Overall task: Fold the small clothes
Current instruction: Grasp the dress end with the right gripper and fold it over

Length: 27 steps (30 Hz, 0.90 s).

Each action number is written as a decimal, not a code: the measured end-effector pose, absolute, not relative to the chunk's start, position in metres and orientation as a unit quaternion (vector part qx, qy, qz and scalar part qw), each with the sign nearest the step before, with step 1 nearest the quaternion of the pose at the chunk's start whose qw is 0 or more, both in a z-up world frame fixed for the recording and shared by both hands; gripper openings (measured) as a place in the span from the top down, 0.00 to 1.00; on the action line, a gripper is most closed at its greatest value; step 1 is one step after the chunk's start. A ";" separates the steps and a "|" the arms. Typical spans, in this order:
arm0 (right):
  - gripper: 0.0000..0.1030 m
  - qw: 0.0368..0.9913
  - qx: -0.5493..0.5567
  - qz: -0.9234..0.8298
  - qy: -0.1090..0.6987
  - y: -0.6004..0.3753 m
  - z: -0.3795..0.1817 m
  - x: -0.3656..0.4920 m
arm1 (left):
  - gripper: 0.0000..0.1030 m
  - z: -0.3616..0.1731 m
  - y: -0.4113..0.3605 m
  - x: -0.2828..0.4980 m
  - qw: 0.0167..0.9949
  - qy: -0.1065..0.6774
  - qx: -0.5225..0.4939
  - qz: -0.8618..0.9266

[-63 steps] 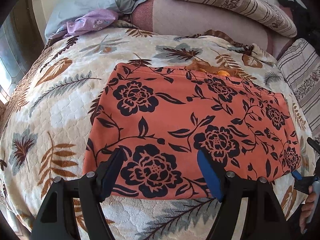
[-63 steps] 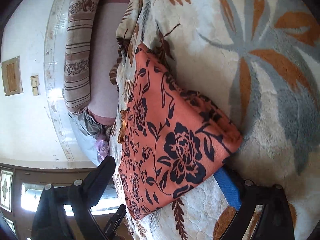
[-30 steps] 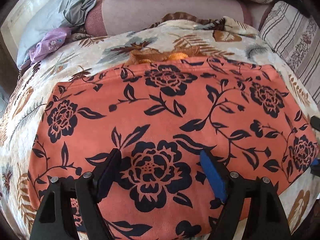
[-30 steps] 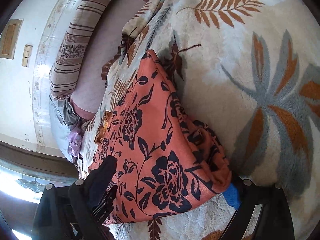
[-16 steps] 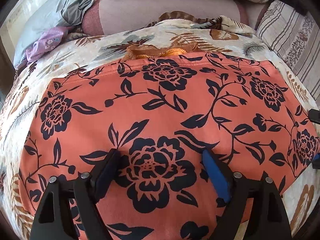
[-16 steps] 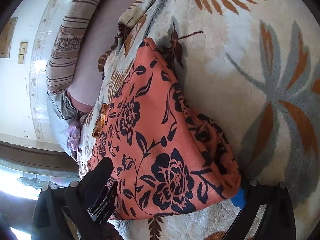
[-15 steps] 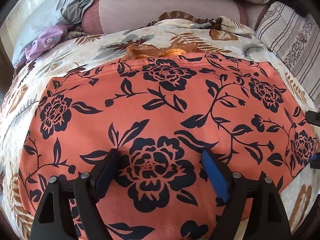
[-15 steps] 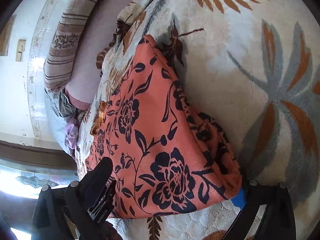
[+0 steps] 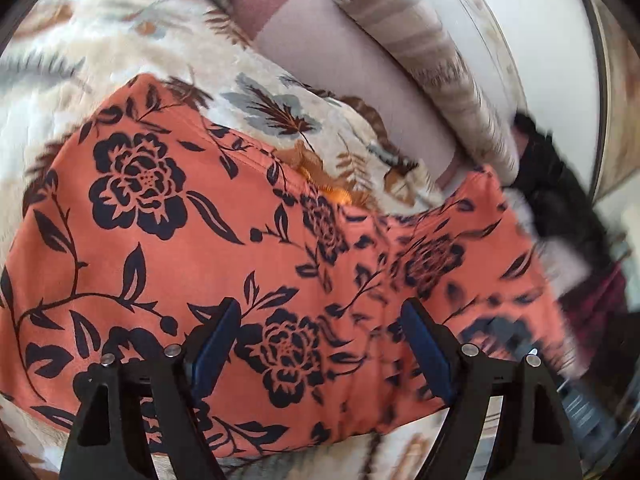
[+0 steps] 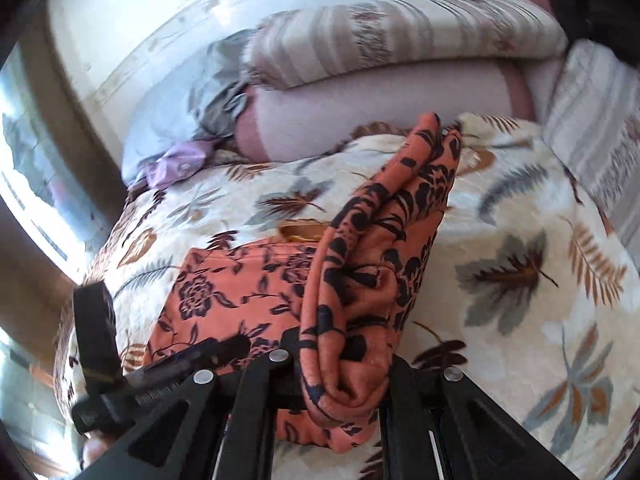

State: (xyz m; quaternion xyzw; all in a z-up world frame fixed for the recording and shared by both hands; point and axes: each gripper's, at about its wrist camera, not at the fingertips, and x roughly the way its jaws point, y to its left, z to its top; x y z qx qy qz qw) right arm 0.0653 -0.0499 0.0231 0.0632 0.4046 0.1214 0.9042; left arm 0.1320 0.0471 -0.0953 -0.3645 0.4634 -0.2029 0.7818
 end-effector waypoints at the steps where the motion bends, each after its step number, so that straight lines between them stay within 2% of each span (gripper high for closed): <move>1: 0.91 0.903 0.054 0.130 0.407 -0.038 0.018 0.063 | 0.20 -0.096 0.058 0.140 0.763 0.469 -0.392 -0.211; 4: 0.91 0.895 0.039 0.138 0.423 -0.018 -0.007 0.058 | 0.19 -0.092 0.068 0.163 0.744 0.472 -0.398 -0.256; 8: 0.91 0.884 0.015 0.146 0.443 -0.001 -0.031 0.055 | 0.17 -0.111 0.065 0.186 0.695 0.500 -0.443 -0.267; 14: 0.91 0.882 -0.018 0.155 0.445 0.003 -0.032 0.056 | 0.17 -0.123 0.052 0.198 0.665 0.508 -0.478 -0.267; 18: 0.91 0.882 -0.025 0.158 0.443 0.007 -0.033 0.056 | 0.17 -0.109 0.043 0.211 0.671 0.497 -0.471 -0.283; 24: 0.91 0.882 -0.040 0.160 0.441 0.012 -0.037 0.052 | 0.18 -0.104 0.018 0.233 0.695 0.525 -0.420 -0.255; 25: 0.91 0.882 -0.042 0.160 0.441 0.013 -0.037 0.052 | 0.32 -0.100 0.016 0.234 0.708 0.517 -0.408 -0.254; 26: 0.91 0.882 -0.045 0.161 0.441 0.013 -0.038 0.051 | 0.51 -0.093 0.013 0.236 0.721 0.516 -0.383 -0.261; 27: 0.91 0.882 -0.046 0.161 0.440 0.014 -0.037 0.051 | 0.88 -0.086 0.010 0.235 0.737 0.521 -0.344 -0.258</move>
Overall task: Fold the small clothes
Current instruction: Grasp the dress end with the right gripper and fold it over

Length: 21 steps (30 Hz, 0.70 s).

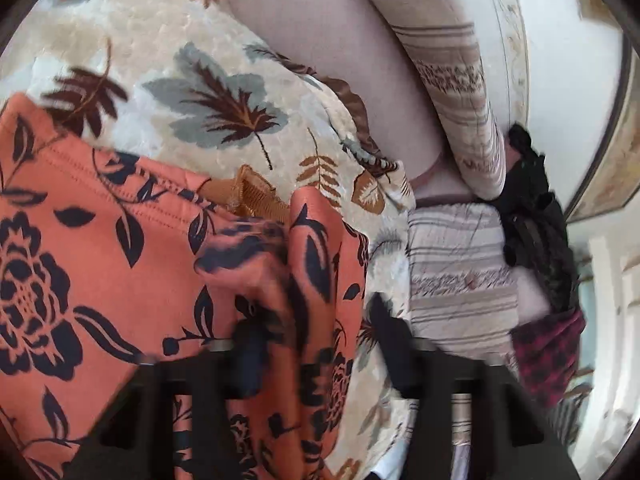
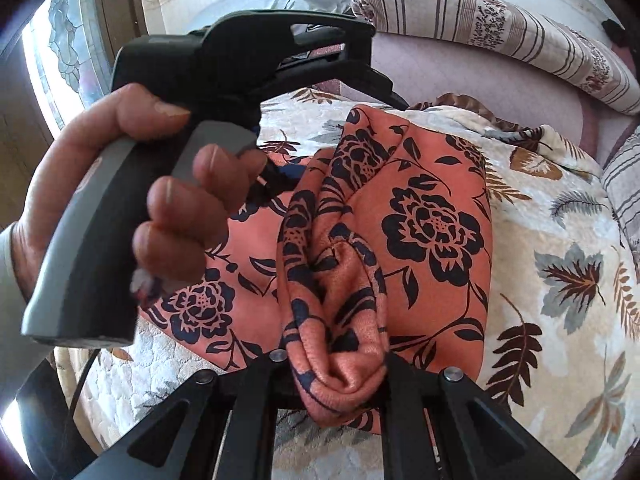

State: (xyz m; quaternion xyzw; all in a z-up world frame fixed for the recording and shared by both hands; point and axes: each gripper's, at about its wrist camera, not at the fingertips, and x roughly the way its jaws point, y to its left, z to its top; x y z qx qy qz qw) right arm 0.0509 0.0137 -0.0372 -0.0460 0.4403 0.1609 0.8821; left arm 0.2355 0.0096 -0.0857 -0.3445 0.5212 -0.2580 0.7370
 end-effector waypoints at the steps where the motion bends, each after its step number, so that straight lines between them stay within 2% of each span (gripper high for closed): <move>1: 0.91 0.883 -0.046 0.160 0.439 0.014 -0.036 0.052 | 0.86 -0.076 0.008 0.234 0.759 0.518 -0.308 -0.248; 7: 0.91 0.892 -0.035 0.193 0.407 0.035 -0.003 0.048 | 0.87 -0.010 0.032 0.211 0.821 0.450 -0.221 -0.275; 11: 0.91 0.890 -0.026 0.231 0.391 0.065 0.014 0.047 | 0.87 0.007 0.070 0.203 0.849 0.423 -0.179 -0.260; 13: 0.91 0.882 -0.019 0.248 0.400 0.084 0.007 0.054 | 0.87 -0.006 0.093 0.207 0.851 0.438 -0.171 -0.235; 18: 0.91 0.838 0.011 0.272 0.473 0.123 -0.043 0.077 | 0.87 -0.082 0.134 0.226 0.824 0.522 -0.155 -0.155; 21: 0.91 0.833 0.012 0.271 0.482 0.132 -0.050 0.081 | 0.87 -0.088 0.135 0.225 0.829 0.518 -0.132 -0.165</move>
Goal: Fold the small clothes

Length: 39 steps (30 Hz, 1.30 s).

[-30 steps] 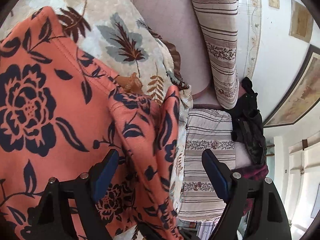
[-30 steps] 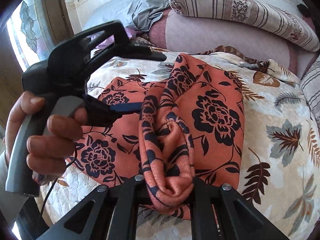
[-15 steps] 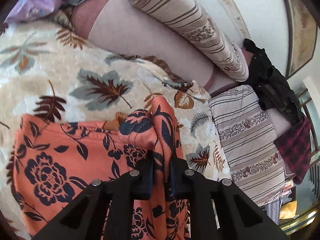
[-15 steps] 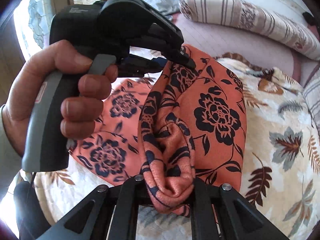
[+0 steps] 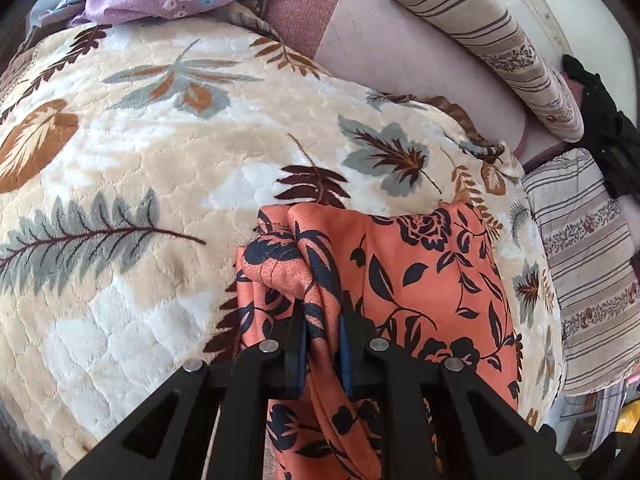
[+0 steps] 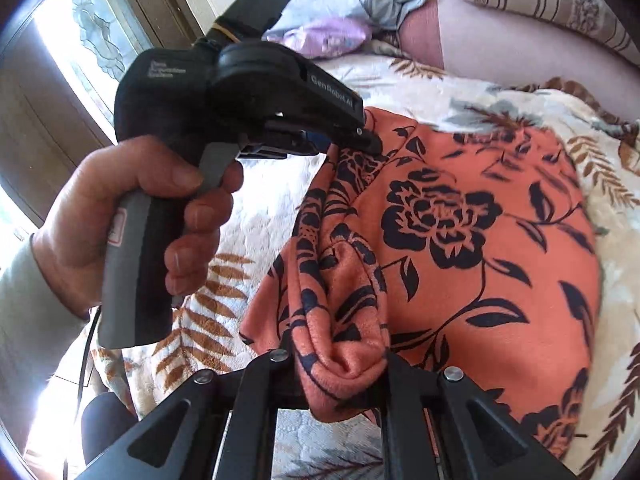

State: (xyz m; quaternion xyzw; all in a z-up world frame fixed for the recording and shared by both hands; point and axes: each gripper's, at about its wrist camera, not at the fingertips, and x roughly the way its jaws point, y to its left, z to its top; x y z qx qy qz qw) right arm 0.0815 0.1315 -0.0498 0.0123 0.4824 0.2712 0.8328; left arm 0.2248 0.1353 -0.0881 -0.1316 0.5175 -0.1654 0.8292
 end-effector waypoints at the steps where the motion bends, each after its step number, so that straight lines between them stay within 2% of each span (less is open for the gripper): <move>1: 0.91 0.835 0.013 0.272 0.478 0.132 -0.046 0.082 | 0.87 -0.081 0.133 0.224 0.834 0.508 -0.124 -0.175; 5: 0.91 0.846 0.019 0.274 0.457 0.135 -0.027 0.082 | 0.87 -0.044 0.123 0.221 0.859 0.456 -0.075 -0.222; 8: 0.90 0.851 0.016 0.263 0.453 0.146 -0.025 0.085 | 0.85 -0.055 0.128 0.235 0.856 0.463 -0.070 -0.221; 10: 0.87 0.835 0.023 0.266 0.481 0.156 -0.040 0.091 | 0.82 -0.086 0.135 0.249 0.841 0.502 -0.075 -0.188; 12: 0.87 0.823 0.022 0.265 0.501 0.168 -0.059 0.091 | 0.76 -0.109 0.144 0.252 0.840 0.511 -0.073 -0.166; 14: 0.84 0.823 0.014 0.270 0.500 0.176 -0.068 0.086 | 0.75 -0.108 0.154 0.252 0.844 0.497 -0.106 -0.170; 17: 0.83 0.829 0.002 0.270 0.490 0.183 -0.072 0.081 | 0.62 -0.103 0.158 0.254 0.848 0.495 -0.113 -0.151; 24: 0.82 0.831 0.018 0.271 0.486 0.175 -0.075 0.071 | 0.63 -0.107 0.159 0.263 0.856 0.493 -0.105 -0.114; 31: 0.77 0.841 0.019 0.270 0.468 0.175 -0.076 0.057 | 0.63 -0.098 0.155 0.262 0.864 0.489 -0.091 -0.076; 33: 0.67 0.836 0.033 0.286 0.467 0.173 -0.073 0.049 | 0.62 -0.089 0.160 0.256 0.869 0.481 -0.099 -0.070; 35: 0.28 0.824 0.047 0.324 0.462 0.172 -0.069 0.035 | 0.62 -0.075 0.169 0.244 0.875 0.469 -0.104 -0.062; 36: 0.26 0.821 0.050 0.341 0.456 0.170 -0.065 0.025 | 0.61 -0.067 0.173 0.235 0.878 0.463 -0.108 -0.060; 39: 0.26 0.821 0.075 0.362 0.434 0.150 -0.055 -0.002 | 0.60 -0.045 0.179 0.198 0.880 0.453 -0.118 -0.082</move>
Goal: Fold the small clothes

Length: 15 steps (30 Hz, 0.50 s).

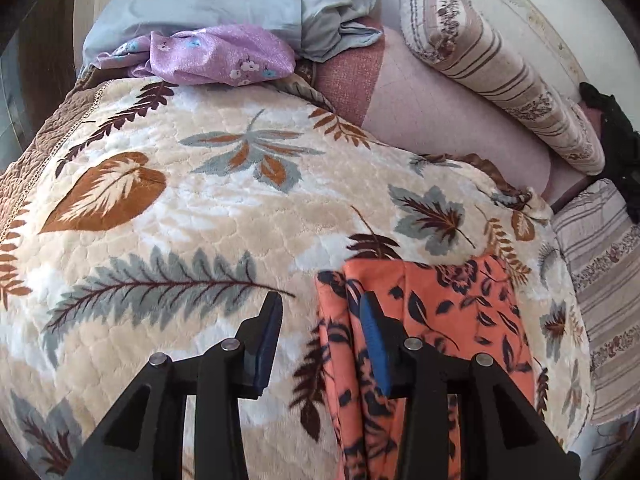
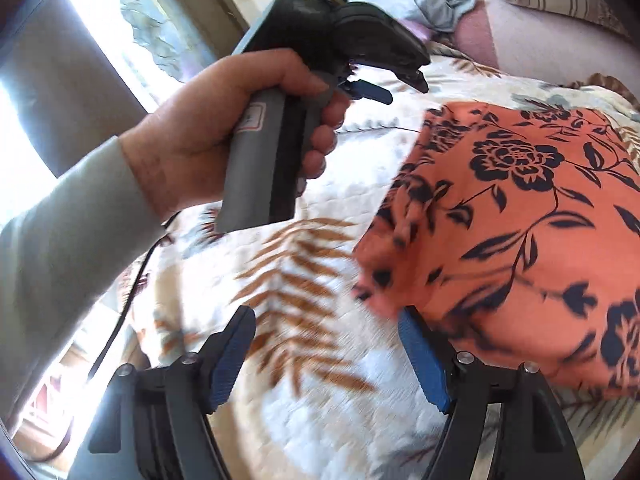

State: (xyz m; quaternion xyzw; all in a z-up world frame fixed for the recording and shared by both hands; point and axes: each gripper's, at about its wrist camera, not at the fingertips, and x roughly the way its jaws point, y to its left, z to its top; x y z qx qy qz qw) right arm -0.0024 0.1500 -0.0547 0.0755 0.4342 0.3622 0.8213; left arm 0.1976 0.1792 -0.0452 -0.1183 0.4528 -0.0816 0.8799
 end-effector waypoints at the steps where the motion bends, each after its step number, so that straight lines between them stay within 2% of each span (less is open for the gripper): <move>1: 0.26 0.823 0.092 0.359 0.431 0.139 -0.054 -0.008 | 0.60 -0.040 0.177 0.182 0.880 0.450 -0.119 -0.092; 6: 0.26 0.819 0.185 0.301 0.452 0.069 -0.063 -0.017 | 0.60 -0.051 0.160 0.118 0.860 0.475 -0.141 -0.125; 10: 0.26 0.820 0.233 0.260 0.453 0.015 -0.064 -0.019 | 0.60 -0.076 0.152 0.100 0.835 0.509 -0.177 -0.110; 15: 0.26 0.820 0.296 0.223 0.436 -0.040 -0.062 -0.010 | 0.61 -0.081 0.151 0.090 0.831 0.514 -0.187 -0.099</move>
